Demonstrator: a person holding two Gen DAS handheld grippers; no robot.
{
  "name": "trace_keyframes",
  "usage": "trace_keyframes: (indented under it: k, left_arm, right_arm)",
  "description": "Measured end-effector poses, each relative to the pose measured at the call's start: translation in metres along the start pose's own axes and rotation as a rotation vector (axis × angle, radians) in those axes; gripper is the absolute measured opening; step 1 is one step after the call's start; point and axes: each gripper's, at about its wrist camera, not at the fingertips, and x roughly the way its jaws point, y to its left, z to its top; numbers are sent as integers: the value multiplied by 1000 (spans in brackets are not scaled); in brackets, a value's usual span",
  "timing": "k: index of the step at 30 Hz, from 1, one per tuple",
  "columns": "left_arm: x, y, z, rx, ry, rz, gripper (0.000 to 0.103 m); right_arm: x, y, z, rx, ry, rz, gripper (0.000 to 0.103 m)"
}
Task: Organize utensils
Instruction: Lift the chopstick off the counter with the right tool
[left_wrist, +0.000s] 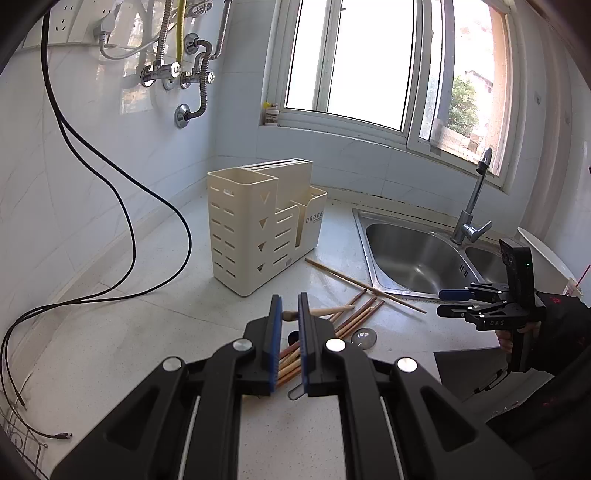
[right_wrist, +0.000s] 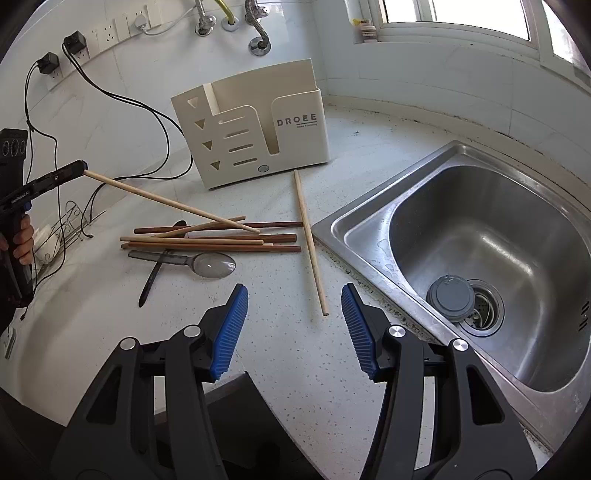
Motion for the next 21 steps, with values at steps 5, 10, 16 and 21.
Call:
trace_keyframes:
  k: [5, 10, 16, 21]
  left_arm:
    - [0, 1, -1, -2, -1, -3, 8]
    - [1, 2, -2, -6, 0, -9, 8]
    - [2, 3, -2, -12, 1, -7, 8]
    - [-1, 2, 0, -22, -11, 1, 8]
  right_arm:
    - [22, -6, 0, 9, 65, -55, 42]
    - [40, -13, 1, 23, 111, -84, 32]
    - [44, -10, 0, -25, 125, -112, 10]
    - [41, -8, -2, -53, 103, -113, 6]
